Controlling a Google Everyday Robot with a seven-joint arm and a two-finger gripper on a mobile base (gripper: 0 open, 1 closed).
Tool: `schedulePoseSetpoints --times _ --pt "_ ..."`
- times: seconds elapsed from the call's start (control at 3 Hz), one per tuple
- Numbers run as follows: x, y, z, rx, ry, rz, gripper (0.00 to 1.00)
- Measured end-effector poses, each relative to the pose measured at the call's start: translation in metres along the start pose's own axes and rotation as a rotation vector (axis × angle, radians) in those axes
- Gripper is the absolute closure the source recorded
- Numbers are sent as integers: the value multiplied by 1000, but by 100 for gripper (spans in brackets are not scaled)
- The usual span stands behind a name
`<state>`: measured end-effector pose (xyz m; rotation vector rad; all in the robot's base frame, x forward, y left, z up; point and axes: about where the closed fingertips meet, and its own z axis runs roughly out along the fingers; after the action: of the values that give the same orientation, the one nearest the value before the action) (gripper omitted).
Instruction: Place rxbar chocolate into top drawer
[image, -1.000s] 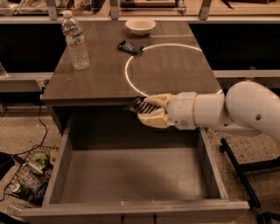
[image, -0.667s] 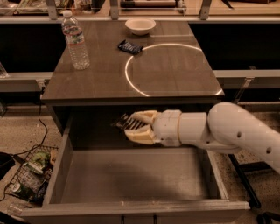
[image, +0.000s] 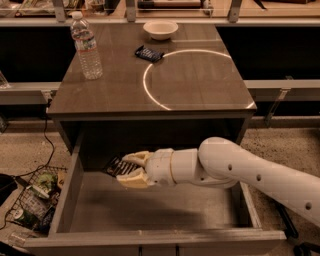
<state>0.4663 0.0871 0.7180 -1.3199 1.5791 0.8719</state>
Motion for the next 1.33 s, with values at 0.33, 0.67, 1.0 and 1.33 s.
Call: schedulePoseSetpoints --times 0.33,0.67,1.0,1.33 --pt "16 22 39 -70 38 -10 100" --pt "19 31 52 -94 48 -23 100" --pt "18 32 53 -97 47 -24 82" --pt "18 33 54 -101 47 -25 51"
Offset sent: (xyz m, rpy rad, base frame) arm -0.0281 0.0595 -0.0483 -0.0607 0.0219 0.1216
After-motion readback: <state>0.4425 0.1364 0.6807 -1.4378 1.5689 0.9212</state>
